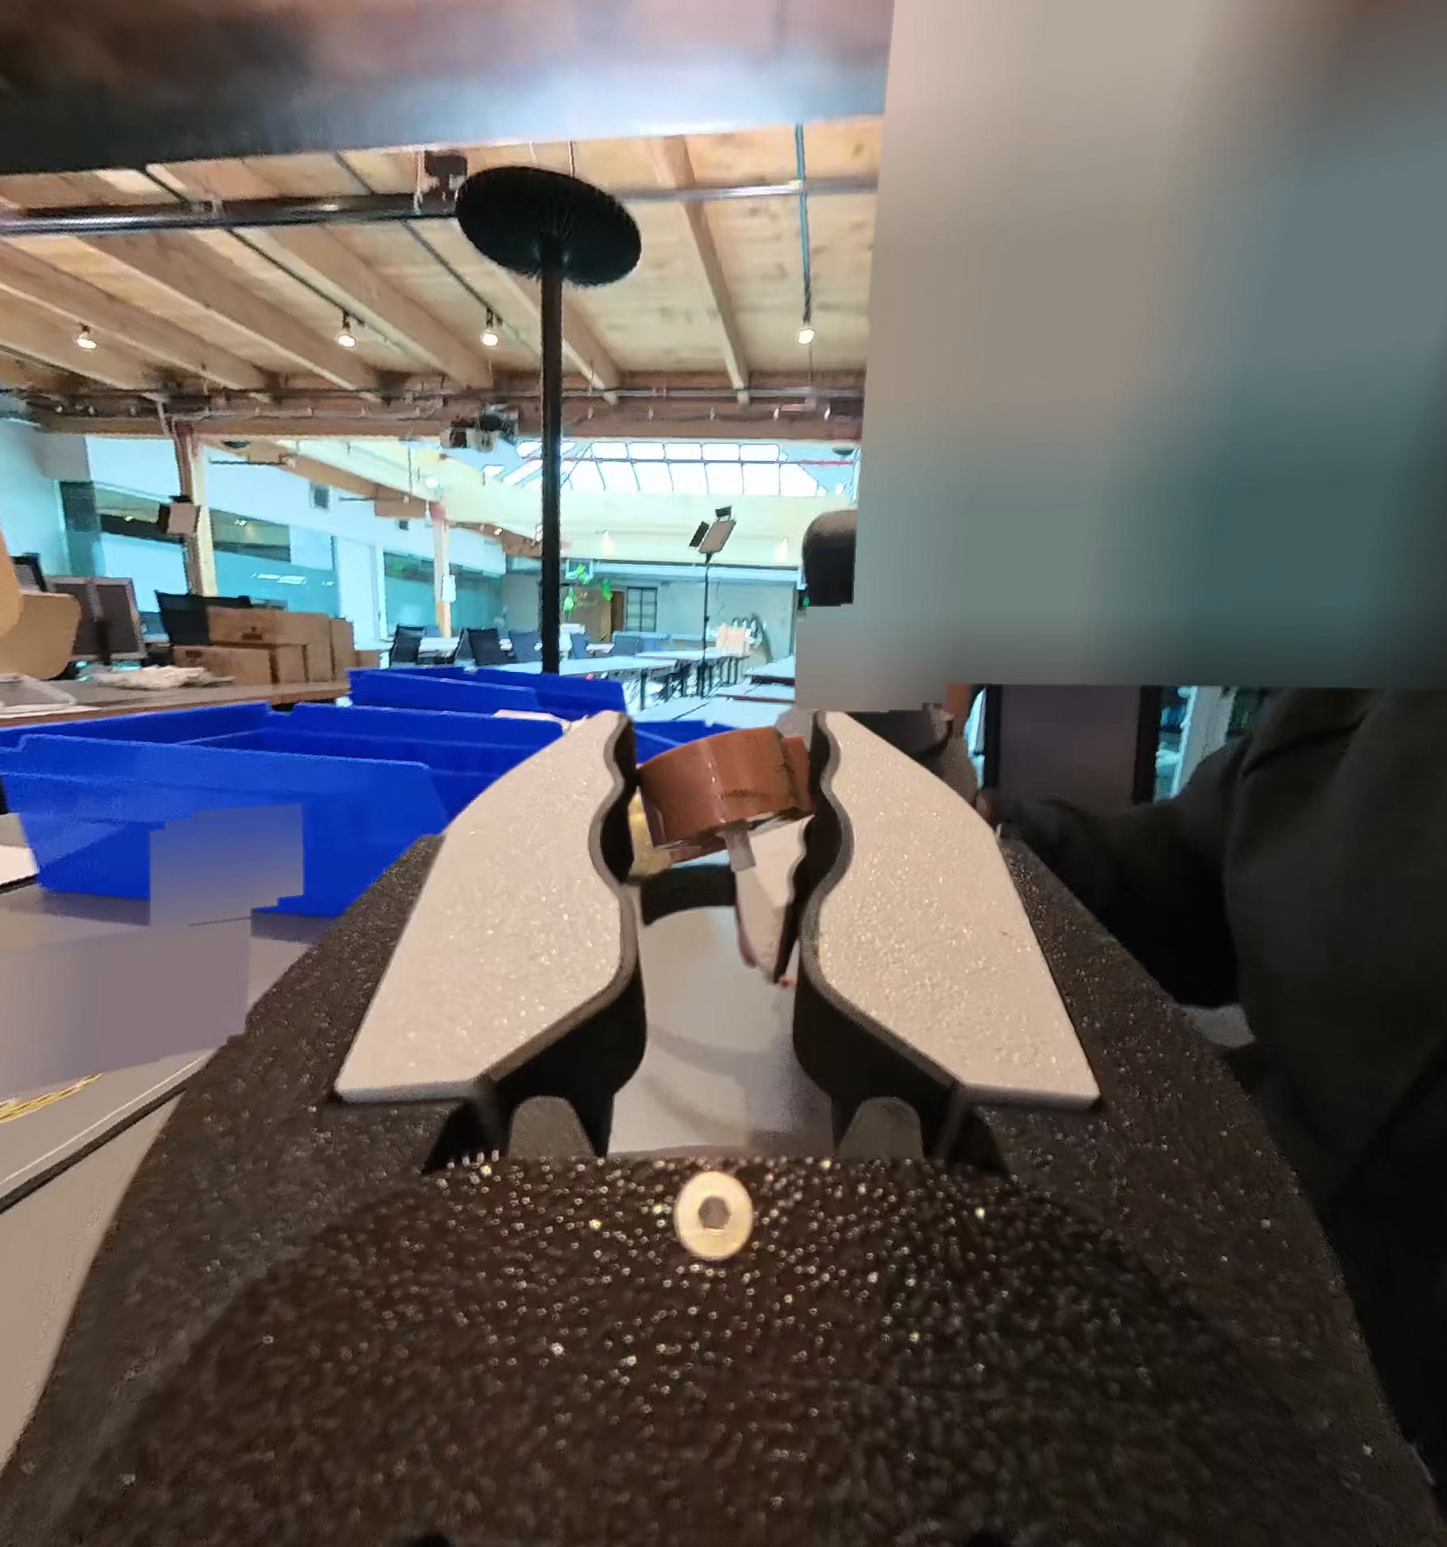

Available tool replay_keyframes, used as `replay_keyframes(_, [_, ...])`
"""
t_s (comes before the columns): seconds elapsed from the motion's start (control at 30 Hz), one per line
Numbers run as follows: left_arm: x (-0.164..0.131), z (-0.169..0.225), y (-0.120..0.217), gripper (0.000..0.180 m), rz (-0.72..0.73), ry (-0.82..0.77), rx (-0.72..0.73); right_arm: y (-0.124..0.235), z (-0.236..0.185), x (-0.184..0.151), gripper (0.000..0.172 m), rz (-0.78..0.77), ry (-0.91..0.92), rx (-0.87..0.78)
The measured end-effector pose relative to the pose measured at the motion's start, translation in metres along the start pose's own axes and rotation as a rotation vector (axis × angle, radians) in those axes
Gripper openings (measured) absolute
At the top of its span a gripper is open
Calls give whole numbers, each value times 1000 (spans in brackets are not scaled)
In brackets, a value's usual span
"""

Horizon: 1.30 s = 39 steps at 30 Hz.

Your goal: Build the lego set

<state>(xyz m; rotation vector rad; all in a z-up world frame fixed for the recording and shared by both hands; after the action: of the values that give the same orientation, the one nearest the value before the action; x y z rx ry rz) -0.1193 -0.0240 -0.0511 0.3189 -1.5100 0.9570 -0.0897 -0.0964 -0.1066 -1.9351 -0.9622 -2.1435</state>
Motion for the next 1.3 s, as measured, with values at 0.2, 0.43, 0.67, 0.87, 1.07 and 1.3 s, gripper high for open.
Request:
replay_keyframes(0.2, [-9,6,-5,39,-38,35,-49,-3,3,14,15,46,27,-32])
replay_keyframes(0.43, [-14,5,-6,39,-84,22,-42,5,9,16,15,46,43,-68])
replay_keyframes(0.67, [-28,1,-7,39,-192,-23,4,12,10,18,15,86,43,-81])
replay_keyframes(0.87, [-32,1,-9,39,-222,-35,13,9,8,16,15,106,42,-73])
replay_keyframes(1.07, [-31,1,-8,39,-220,-28,8,6,7,17,15,129,57,-85])
replay_keyframes(1.3, [-32,0,-9,39,-224,-23,15,-3,5,16,15,165,54,-93])
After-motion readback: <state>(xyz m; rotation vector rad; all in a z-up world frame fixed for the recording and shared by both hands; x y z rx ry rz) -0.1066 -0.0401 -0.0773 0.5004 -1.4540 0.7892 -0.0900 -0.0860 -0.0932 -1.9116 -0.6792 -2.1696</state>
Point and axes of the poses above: each gripper's, where its closed fingertips meet, y back along the fingers, x out of its top, z = x × y across the jaws, the point moved 3 cm from there along y, back along the fingers, and after that the axes turned 3 degrees about y, right-handed, at the moved point
